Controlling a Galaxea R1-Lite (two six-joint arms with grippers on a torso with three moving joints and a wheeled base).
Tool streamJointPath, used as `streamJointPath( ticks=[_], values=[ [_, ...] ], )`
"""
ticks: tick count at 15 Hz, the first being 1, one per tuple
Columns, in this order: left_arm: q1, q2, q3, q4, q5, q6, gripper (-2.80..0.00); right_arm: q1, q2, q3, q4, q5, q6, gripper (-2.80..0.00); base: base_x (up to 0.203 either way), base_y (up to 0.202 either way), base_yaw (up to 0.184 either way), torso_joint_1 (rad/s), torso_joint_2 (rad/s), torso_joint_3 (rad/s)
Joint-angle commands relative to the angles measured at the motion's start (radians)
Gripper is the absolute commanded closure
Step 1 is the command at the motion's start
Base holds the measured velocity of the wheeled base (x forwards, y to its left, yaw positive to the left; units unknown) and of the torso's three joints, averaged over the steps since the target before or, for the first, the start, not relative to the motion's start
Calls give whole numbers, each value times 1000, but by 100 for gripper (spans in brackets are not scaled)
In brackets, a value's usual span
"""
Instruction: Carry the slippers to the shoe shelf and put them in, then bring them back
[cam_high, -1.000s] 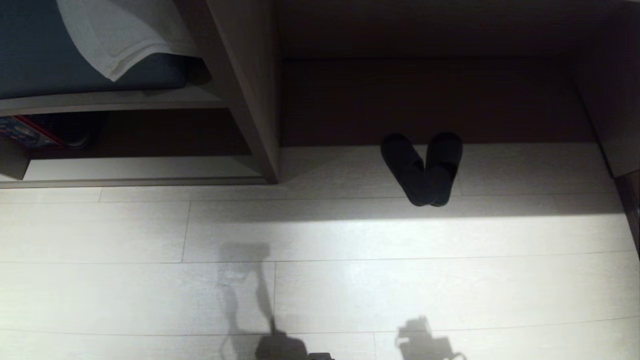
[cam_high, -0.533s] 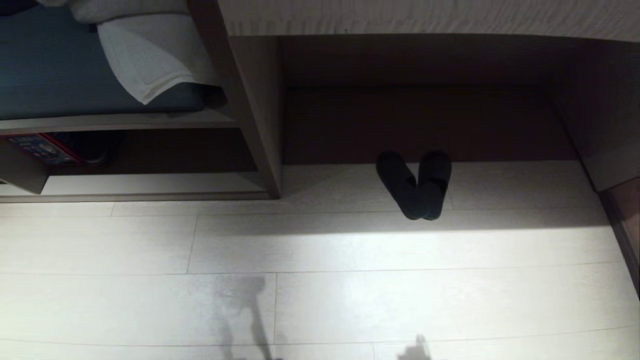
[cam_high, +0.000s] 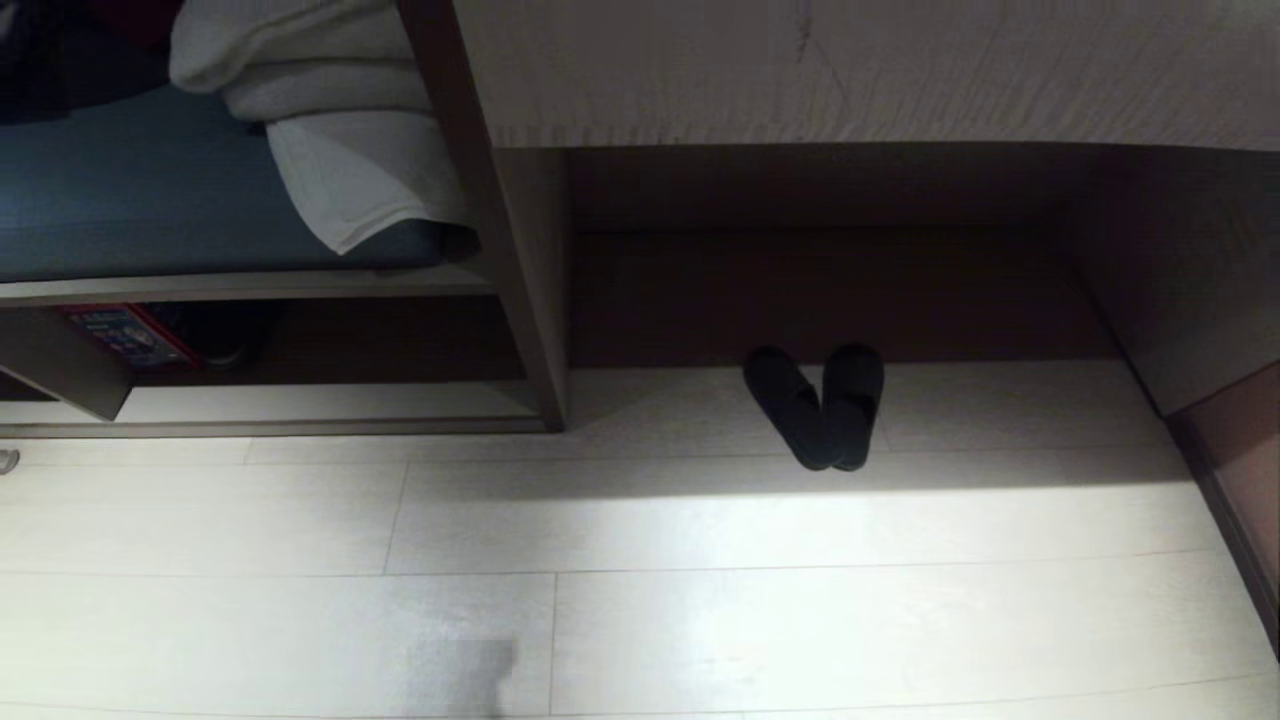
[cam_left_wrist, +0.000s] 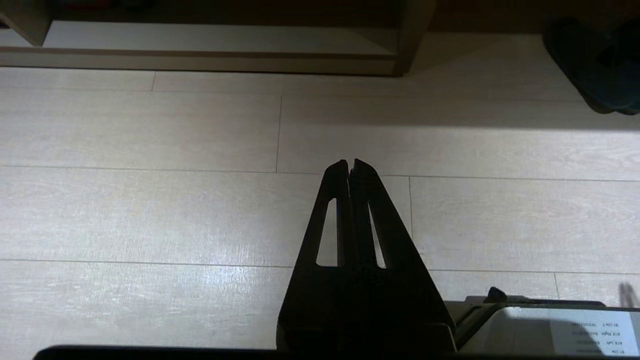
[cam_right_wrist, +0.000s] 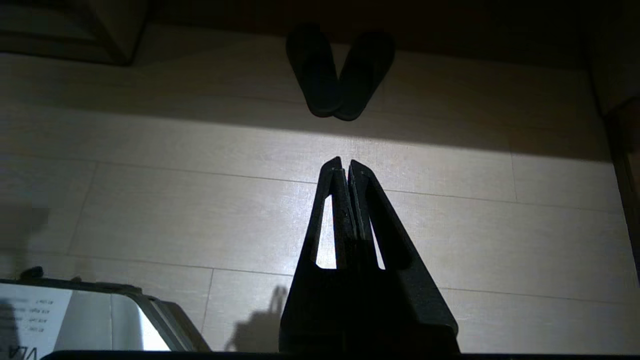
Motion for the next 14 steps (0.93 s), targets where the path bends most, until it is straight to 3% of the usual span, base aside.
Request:
streamJointPath(
  ticks=[1,14],
  values=[
    [0,1,0,0,0,-1,0,0,0,1,0,0,-2,0,0,0,0,7,2,203],
    [0,1,0,1,0,1,0,0,0,0,0,0,-1,0,0,0,0,2,1,201]
  ],
)
